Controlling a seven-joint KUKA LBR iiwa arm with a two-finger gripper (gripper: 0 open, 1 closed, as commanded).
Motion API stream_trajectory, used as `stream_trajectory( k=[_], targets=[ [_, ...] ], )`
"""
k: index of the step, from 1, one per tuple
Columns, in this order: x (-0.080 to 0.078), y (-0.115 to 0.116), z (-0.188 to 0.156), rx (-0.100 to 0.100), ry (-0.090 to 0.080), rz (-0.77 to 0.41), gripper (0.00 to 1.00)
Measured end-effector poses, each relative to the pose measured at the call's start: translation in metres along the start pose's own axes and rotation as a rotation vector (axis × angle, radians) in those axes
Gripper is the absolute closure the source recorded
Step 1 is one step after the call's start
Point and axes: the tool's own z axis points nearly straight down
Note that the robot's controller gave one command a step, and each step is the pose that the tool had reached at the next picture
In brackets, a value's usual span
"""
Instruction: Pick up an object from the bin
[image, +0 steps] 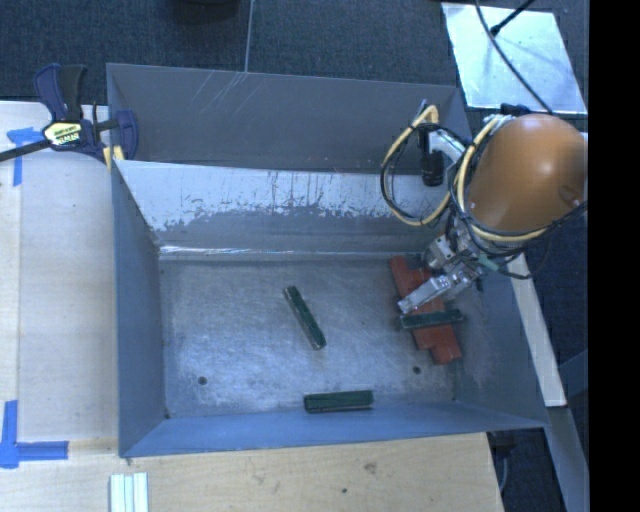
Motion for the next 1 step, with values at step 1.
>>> stream_trajectory(
  k=[1],
  targets=[
    [0.0003, -0.0087, -0.1617, 0.001, 0.024, 0.01, 1.0]
  ],
)
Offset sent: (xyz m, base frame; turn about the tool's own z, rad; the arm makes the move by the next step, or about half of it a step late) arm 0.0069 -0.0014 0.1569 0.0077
